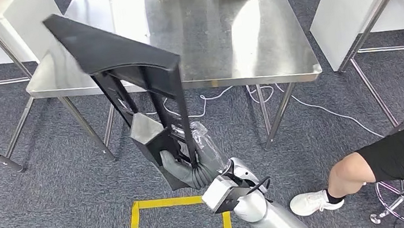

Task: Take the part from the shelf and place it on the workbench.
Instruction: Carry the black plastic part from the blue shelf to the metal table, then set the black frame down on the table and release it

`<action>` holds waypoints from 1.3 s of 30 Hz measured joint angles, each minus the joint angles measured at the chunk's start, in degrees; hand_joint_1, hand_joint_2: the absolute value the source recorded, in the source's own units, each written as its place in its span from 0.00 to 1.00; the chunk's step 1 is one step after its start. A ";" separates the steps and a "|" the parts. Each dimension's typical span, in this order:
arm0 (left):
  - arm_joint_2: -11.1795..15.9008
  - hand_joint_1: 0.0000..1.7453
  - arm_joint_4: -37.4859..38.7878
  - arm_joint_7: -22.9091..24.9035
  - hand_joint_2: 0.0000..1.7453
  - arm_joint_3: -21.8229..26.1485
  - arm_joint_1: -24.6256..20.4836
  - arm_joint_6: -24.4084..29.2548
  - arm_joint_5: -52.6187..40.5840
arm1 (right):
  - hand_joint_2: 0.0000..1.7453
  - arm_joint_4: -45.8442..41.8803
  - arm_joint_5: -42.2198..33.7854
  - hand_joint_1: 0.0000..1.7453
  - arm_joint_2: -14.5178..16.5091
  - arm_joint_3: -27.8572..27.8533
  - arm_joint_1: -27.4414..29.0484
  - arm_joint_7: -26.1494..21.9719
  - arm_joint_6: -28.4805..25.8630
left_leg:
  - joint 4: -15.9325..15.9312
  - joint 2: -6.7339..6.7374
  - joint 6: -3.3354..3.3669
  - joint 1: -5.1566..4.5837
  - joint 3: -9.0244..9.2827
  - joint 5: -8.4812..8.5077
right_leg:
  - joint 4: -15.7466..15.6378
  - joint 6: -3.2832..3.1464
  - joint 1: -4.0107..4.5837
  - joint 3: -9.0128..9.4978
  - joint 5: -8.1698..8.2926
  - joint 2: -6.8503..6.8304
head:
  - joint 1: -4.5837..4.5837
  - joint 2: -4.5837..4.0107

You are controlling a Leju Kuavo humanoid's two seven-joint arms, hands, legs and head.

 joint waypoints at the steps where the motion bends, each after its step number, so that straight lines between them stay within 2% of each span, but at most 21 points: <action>1: -0.03 0.00 -0.01 0.11 1.00 0.16 -0.01 0.05 0.02 | 1.00 -0.23 1.03 1.00 0.01 0.04 -0.27 0.52 -0.26 | 0.07 -0.08 -0.29 -0.10 0.35 -0.48 | -2.80 -0.04 0.02 0.89 1.92 -0.09 | 0.01 0.00; 3: -0.08 0.00 -0.02 0.46 1.00 0.59 -0.05 0.18 0.08 | 1.00 -0.77 3.81 1.00 0.21 0.10 -0.96 1.99 -0.99 | 0.46 -0.14 -1.00 -0.32 0.68 -1.21 | -4.92 -0.95 -0.02 1.72 4.21 -0.19 | -0.02 0.01; 6: -0.18 0.00 -0.02 1.12 1.00 1.21 -0.24 0.41 0.19 | 1.00 -1.47 9.24 1.00 0.96 0.41 -2.84 4.96 -2.15 | 2.81 0.07 -1.83 -0.17 -0.03 -1.81 | -4.99 -2.52 -0.58 2.58 5.30 -0.06 | -0.17 0.01; 9: -0.30 0.00 -0.02 1.40 1.00 1.75 -0.43 0.49 0.38 | 1.00 -1.63 12.64 1.00 1.60 1.08 -4.89 6.74 -2.35 | 11.25 0.41 -2.73 0.24 -5.12 -5.04 | -4.95 -3.43 -0.63 3.17 4.75 -0.03 | -0.32 0.00; 11: -0.30 0.00 -0.02 1.45 1.00 2.17 -0.31 0.49 0.62 | 1.00 -1.63 13.65 1.00 1.93 1.59 -5.56 7.49 -1.95 | 15.75 0.46 -3.13 0.45 -8.67 -7.21 | -4.92 -3.71 -0.52 3.34 4.34 0.00 | -0.32 0.00; 12: -0.30 0.00 -0.02 1.46 1.00 2.34 -0.24 0.49 0.71 | 1.00 -1.63 14.00 1.00 2.09 1.86 -5.83 7.76 -1.75 | 15.60 0.47 -3.22 0.56 -9.30 -6.78 | -4.91 -3.72 -0.50 3.55 4.11 0.04 | -0.32 0.00; 14: -0.29 0.00 -0.02 1.46 1.00 2.58 -0.21 0.49 0.75 | 1.00 -1.63 14.31 1.00 2.42 2.31 -6.31 8.10 -1.50 | 9.51 0.61 -3.20 0.79 -7.39 -2.51 | -4.92 -3.46 -0.51 4.34 3.54 0.12 | -0.33 0.00; 15: -0.29 0.00 -0.02 1.48 1.00 2.68 -0.24 0.48 0.77 | 1.00 -1.64 14.34 1.00 2.57 2.45 -6.54 8.15 -1.45 | 5.97 0.73 -3.07 0.78 -5.95 -0.50 | -4.98 -3.25 -0.47 4.83 3.26 0.12 | -0.31 0.00; 17: -0.33 0.00 -0.02 1.49 1.00 2.83 -0.29 0.47 0.79 | 1.00 -1.64 14.34 1.00 2.84 2.60 -7.08 8.17 -1.41 | 1.82 0.96 -2.36 0.42 -4.26 0.55 | -5.20 -2.63 -0.34 5.43 2.80 0.09 | -0.29 0.00; 20: -0.36 0.00 -0.02 1.49 1.00 3.01 -0.18 0.48 0.81 | 1.00 -1.67 14.35 1.00 3.08 2.79 -7.55 8.19 -1.40 | 1.07 0.86 -0.61 0.02 -3.47 0.71 | -4.34 -1.46 0.09 5.74 2.67 0.06 | -0.27 0.01; 22: -0.42 0.00 -0.02 1.49 1.00 3.10 -0.23 0.47 0.81 | 1.00 -1.72 14.55 1.00 3.11 2.93 -7.81 8.25 -1.40 | 0.72 0.80 0.17 0.10 -2.30 1.05 | -2.13 -1.19 0.19 5.00 1.64 0.05 | -0.19 0.01; 25: -0.44 0.00 -0.02 1.52 1.00 3.24 -0.35 0.42 0.81 | 1.00 -1.70 15.62 1.00 3.10 3.25 -8.27 8.74 -1.33 | 0.61 0.72 0.74 -0.01 -1.67 0.63 | 7.60 -1.49 0.10 -0.76 -2.13 0.05 | -0.12 0.00; 26: -0.46 0.00 -0.02 1.56 1.00 3.35 -0.32 0.41 0.81 | 1.00 -1.64 16.19 1.00 3.09 3.39 -8.33 9.14 -1.31 | 0.62 0.68 0.83 -0.13 -1.52 0.36 | 10.55 -1.51 0.13 -2.90 -2.99 0.05 | -0.13 0.00; 27: -0.49 0.00 -0.02 1.61 1.00 3.47 -0.28 0.40 0.81 | 1.00 -1.57 16.82 1.00 3.09 3.57 -8.43 9.61 -1.33 | 0.63 0.60 0.86 -0.26 -1.24 0.05 | 11.64 -1.38 0.17 -4.10 -2.96 0.05 | -0.13 0.00; 28: -0.53 0.00 -0.02 1.64 1.00 3.59 -0.24 0.40 0.81 | 1.00 -1.49 17.51 1.00 3.09 3.78 -8.61 10.05 -1.39 | 0.63 0.50 0.86 -0.42 -0.79 -0.31 | 10.40 -1.12 0.25 -4.09 -1.87 0.04 | -0.12 0.00; 30: -0.63 0.00 -0.01 1.63 1.00 3.72 -0.20 0.37 0.75 | 1.00 -1.38 19.07 1.00 3.09 4.19 -9.28 10.92 -1.65 | 0.59 0.34 0.79 -0.67 0.21 -1.19 | 2.62 -0.92 0.55 -1.39 2.47 0.01 | -0.11 0.00; 32: -0.75 0.00 -0.01 1.57 1.00 3.80 -0.23 0.32 0.68 | 1.00 -1.22 20.55 1.00 3.08 4.50 -10.15 11.68 -2.02 | 0.53 0.29 0.40 -0.86 0.96 -2.01 | -3.68 -1.68 1.05 0.86 4.89 -0.05 | -0.22 0.01; 34: -0.77 0.00 -0.03 1.54 1.00 3.91 -0.25 0.28 0.63 | 1.00 -1.06 21.74 1.00 3.08 4.79 -10.82 12.37 -2.27 | 0.65 0.34 -0.18 -0.88 1.40 -2.39 | -5.08 -2.68 1.22 1.60 4.99 -0.09 | -0.27 0.01; 36: -0.73 0.00 -0.05 1.53 1.00 4.03 -0.27 0.29 0.62 | 1.00 -0.93 22.89 1.00 3.17 5.13 -11.20 13.01 -2.37 | 1.93 0.47 -0.60 -0.70 1.12 -2.41 | -5.72 -3.30 0.62 2.80 5.21 0.00 | -0.18 0.02; 37: -0.76 0.00 -0.07 1.52 1.00 4.09 -0.31 0.30 0.63 | 1.00 -0.83 23.31 1.00 3.30 5.31 -11.41 13.23 -2.39 | 3.80 0.51 -0.85 -0.57 0.22 -2.42 | -6.07 -3.66 0.32 3.49 5.04 0.00 | -0.19 0.02; 39: -0.82 0.00 -0.08 1.52 1.00 4.25 -0.43 0.34 0.71 | 1.00 -0.59 23.82 1.00 3.63 5.70 -11.95 13.42 -2.38 | 9.51 0.53 -1.58 -0.21 -3.21 -3.09 | -6.58 -4.41 -0.02 4.69 4.59 -0.05 | -0.15 0.02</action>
